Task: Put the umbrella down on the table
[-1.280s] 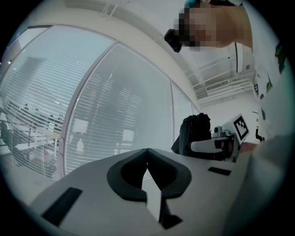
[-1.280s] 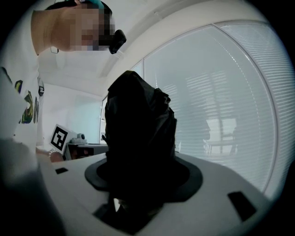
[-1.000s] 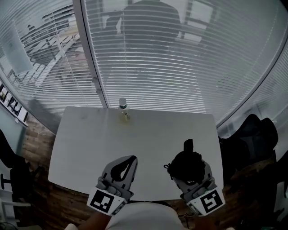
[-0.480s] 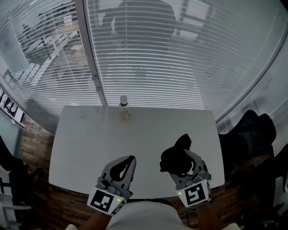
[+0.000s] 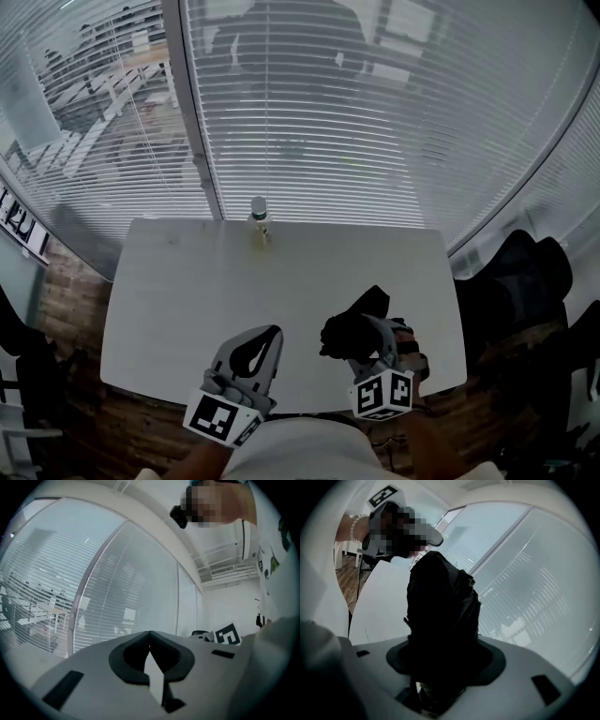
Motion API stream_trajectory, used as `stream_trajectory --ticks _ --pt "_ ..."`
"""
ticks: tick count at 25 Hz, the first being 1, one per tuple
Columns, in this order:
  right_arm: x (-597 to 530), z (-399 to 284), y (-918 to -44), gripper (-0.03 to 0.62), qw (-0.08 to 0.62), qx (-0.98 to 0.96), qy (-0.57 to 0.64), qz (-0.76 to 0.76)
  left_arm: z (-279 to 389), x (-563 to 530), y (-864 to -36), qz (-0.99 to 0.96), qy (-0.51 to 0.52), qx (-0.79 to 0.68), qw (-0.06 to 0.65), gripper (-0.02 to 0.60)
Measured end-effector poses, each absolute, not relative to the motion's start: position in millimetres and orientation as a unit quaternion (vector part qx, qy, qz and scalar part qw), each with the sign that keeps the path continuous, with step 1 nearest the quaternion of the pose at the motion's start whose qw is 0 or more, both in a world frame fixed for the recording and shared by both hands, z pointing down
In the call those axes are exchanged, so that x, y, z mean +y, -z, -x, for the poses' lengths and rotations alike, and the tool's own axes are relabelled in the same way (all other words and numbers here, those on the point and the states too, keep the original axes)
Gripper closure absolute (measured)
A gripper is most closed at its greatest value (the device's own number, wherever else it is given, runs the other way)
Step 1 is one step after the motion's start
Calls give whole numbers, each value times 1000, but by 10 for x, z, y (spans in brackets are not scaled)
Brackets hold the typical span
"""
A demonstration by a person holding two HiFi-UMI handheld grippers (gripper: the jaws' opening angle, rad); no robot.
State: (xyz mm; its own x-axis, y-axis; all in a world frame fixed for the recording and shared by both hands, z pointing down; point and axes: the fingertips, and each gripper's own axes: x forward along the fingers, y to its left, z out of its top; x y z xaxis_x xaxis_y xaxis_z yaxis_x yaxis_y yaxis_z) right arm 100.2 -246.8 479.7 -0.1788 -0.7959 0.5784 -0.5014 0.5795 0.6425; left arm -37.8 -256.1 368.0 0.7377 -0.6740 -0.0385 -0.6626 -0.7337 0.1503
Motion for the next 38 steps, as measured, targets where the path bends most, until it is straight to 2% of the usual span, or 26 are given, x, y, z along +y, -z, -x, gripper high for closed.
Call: stream_trajectory --ticks 20,38 --pt "-2693 -1019 -5923 339 631 -693 146 -316 335 -2482 -3743 -930 35 -360 70 571" --pt "-2834 -993 -6708 339 725 -644 119 -214 356 -2506 -3800 -924 29 -373 73 571"
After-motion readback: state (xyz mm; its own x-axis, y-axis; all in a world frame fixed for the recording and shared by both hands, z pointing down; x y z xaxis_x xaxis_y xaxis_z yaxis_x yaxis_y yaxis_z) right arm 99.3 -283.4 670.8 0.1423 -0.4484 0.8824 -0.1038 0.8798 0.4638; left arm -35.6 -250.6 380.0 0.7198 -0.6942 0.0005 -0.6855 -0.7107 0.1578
